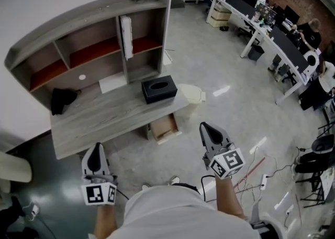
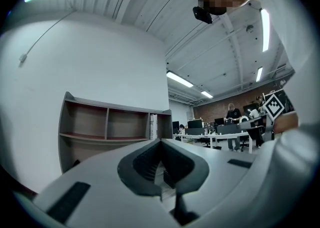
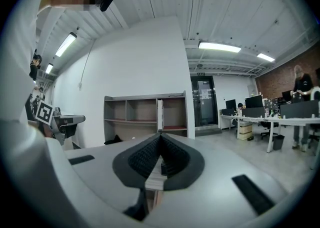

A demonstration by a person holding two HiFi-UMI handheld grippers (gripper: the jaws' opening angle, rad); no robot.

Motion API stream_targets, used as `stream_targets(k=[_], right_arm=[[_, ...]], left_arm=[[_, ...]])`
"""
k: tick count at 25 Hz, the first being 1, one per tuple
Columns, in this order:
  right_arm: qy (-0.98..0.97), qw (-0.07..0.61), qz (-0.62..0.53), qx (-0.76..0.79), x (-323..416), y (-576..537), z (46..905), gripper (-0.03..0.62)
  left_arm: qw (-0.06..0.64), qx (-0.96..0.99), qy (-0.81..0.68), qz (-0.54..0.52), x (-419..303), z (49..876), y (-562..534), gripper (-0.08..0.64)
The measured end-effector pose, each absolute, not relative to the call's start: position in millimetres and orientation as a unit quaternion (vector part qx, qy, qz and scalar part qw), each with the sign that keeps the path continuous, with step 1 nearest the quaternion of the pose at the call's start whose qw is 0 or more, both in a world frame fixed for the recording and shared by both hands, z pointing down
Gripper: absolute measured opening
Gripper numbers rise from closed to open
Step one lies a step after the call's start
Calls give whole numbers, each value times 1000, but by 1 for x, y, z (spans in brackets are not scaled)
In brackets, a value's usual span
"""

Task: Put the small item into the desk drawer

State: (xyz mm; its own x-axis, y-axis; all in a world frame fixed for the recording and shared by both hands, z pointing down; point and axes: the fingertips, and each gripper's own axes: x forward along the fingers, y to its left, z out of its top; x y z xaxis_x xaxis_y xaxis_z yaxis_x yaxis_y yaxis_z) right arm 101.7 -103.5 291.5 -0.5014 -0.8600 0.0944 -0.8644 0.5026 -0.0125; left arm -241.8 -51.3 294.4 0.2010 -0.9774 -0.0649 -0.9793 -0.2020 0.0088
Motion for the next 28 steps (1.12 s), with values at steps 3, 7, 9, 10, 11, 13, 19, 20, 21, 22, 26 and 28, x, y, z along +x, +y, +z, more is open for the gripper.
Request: stream_targets(k=[3, 7, 9, 10, 11, 13, 19, 20, 21, 22, 26, 28], right_arm=[[-866, 40, 33, 497, 93, -98, 294, 23], [-867, 43, 39, 494, 76, -93, 298, 23], [-870, 44, 40, 489, 66, -89, 300, 23], [-871, 44, 41, 487, 61, -87, 301, 23], [-872, 45, 42, 486, 56, -85, 302, 23], [-873, 47, 43, 483, 46, -82, 304, 23], [-878, 33, 18, 477, 19, -67, 296, 23], [-879, 33, 8, 475, 15, -64, 294, 23], [-881, 36, 0, 472, 10, -62, 292, 23], [-883, 41, -5, 468, 5, -60, 292, 23], [-888, 50, -5, 458, -4, -56, 293, 23], [-889, 50, -5, 455, -8, -53, 291, 23]], left_arm=[[12, -775, 631, 27, -251, 298, -47, 17], [11, -776, 630, 25, -262, 298, -42, 17], [10, -777, 629, 24, -267, 299, -38, 17], [10, -777, 629, 24, -269, 300, -36, 18], [8, -778, 628, 24, -272, 301, -33, 17], [6, -778, 628, 24, -279, 303, -29, 17], [1, -777, 628, 27, -299, 309, -17, 17], [1, -778, 628, 29, -302, 309, -16, 17], [-1, -778, 627, 31, -303, 310, -15, 17], [-2, -779, 626, 32, -304, 312, -15, 17], [-6, -782, 623, 34, -303, 315, -13, 17], [-9, -782, 622, 35, -305, 316, -10, 18]])
